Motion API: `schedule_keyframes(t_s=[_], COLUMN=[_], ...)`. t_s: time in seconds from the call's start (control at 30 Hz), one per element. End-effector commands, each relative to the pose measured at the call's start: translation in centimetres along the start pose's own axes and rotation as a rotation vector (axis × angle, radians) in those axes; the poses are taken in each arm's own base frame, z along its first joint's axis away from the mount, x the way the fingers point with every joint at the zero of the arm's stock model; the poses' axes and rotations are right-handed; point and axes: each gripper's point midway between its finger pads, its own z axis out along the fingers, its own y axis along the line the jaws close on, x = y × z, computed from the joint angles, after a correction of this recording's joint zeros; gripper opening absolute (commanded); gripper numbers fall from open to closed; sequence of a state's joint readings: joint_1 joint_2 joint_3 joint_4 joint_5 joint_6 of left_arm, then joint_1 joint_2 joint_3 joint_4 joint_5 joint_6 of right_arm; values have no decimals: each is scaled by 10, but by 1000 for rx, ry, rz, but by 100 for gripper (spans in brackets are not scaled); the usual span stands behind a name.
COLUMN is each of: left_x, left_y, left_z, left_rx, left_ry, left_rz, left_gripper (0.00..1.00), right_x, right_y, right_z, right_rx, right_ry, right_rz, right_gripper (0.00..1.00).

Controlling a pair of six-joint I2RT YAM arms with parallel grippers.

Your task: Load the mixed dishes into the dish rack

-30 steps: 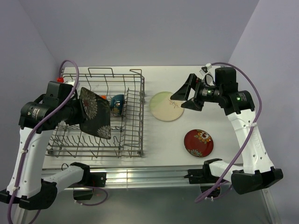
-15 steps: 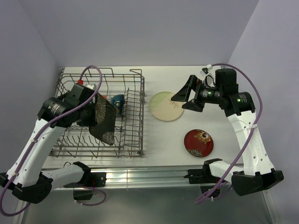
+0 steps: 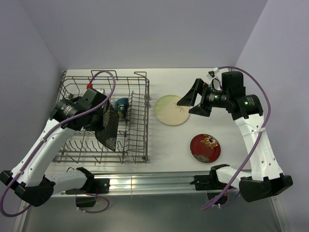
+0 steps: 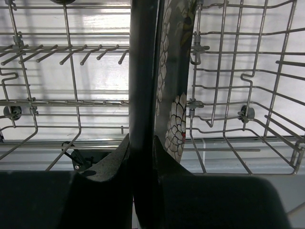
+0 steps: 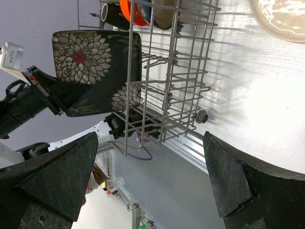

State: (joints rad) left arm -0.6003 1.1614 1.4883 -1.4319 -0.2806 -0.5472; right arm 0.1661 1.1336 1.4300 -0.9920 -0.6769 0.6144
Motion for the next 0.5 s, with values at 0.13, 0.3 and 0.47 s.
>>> schedule_keyframes(t_s=[0.13,0.3,0.47], left_x=[-10,-5,3], left_y=[0,-6,-15], left_z=[5,19,36], left_rx=[-15,-19,-41], left_ry=[-64,-32,25], left_rz=[-17,-18,-19], left_gripper=[0,0,0], right_x=[1,1,-4], right_y=[-11,-34,-67], right_z=[6,20,47], right_rx=[35,104,154], right_ry=[8,18,29], right_rz=[-9,20,82], right_gripper=[98,98,98])
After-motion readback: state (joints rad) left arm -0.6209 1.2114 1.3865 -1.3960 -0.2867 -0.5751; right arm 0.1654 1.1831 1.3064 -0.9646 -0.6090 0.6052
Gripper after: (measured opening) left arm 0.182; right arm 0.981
